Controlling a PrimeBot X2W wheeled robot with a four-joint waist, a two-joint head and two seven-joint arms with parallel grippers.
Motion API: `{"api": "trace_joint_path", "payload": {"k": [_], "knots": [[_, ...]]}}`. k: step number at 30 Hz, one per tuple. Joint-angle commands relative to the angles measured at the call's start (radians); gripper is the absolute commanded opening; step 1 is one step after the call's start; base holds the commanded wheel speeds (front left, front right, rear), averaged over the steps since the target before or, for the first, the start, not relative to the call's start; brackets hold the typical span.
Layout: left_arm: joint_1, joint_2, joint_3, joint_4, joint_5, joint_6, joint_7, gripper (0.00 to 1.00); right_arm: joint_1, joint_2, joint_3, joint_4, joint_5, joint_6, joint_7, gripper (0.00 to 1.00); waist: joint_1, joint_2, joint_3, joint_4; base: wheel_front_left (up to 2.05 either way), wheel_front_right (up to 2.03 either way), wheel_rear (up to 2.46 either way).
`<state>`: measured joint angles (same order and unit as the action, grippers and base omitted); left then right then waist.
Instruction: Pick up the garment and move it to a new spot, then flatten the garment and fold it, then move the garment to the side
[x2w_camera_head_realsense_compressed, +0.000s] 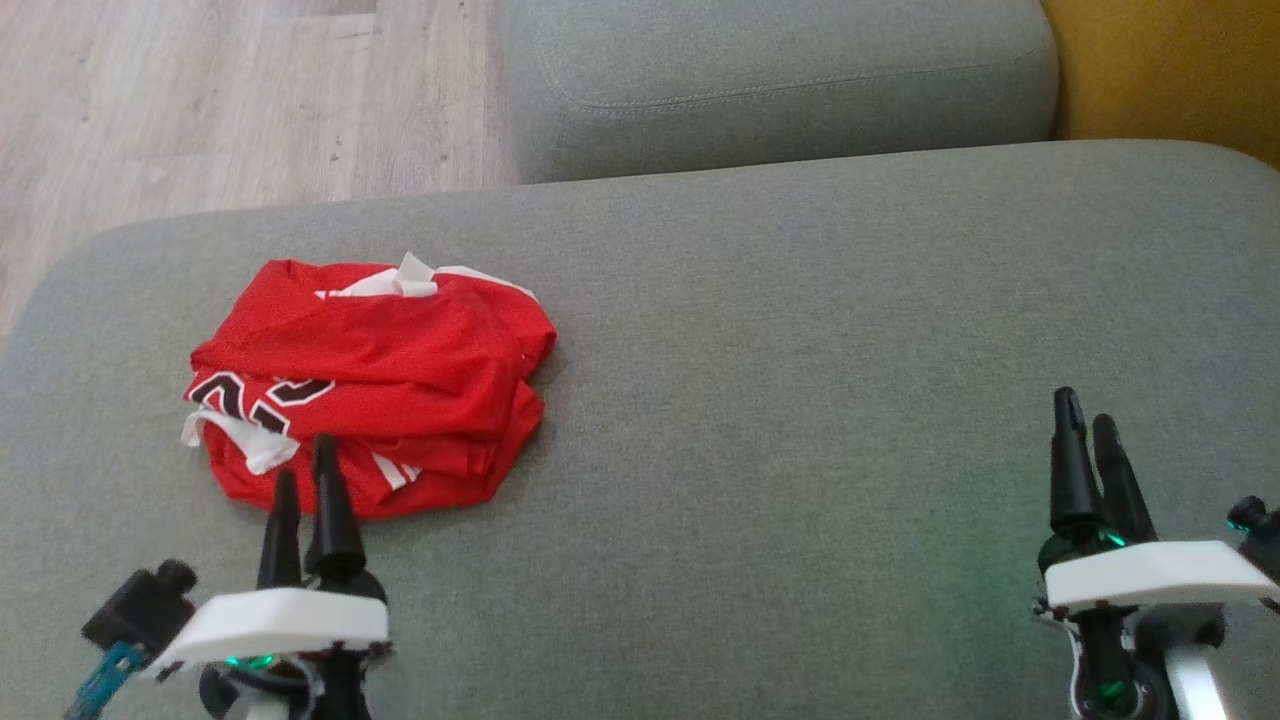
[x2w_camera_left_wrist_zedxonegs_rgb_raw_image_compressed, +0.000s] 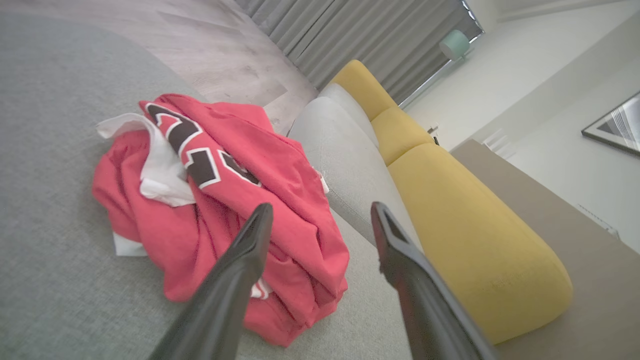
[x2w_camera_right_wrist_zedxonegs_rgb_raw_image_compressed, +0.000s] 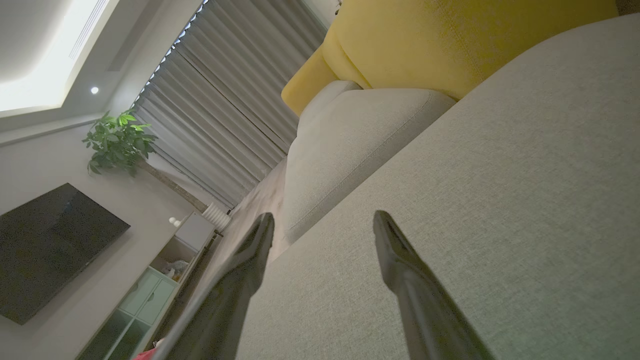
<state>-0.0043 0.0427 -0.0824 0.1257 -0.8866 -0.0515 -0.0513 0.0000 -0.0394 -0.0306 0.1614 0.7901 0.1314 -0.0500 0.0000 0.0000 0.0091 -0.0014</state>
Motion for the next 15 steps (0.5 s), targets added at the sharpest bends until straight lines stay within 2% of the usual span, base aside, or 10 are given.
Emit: {"api": "trace_joint_path", "payload": {"k": [1,7,15], "knots": [[-0.054,0.009,0.013,-0.042,0.011,0.002,-0.010,1.00,-0.041,-0.007,0.013,-0.040,-0.016,0.000,-0.011,1.00,0.0000,0.0000,0.000,0.000,0.00,0.00,0.00],[-0.062,0.033,-0.048,-0.040,0.128,0.012,-0.028,1.00,-0.042,-0.007,0.038,-0.036,-0.119,0.000,-0.028,1.00,0.0000,0.0000,0.000,0.000,0.00,0.00,0.00],[-0.079,0.062,-0.116,-0.032,0.243,0.052,-0.051,1.00,-0.043,-0.008,0.058,-0.041,-0.239,0.000,-0.052,1.00,0.0000,0.0000,0.000,0.003,0.00,0.00,0.00]]}}
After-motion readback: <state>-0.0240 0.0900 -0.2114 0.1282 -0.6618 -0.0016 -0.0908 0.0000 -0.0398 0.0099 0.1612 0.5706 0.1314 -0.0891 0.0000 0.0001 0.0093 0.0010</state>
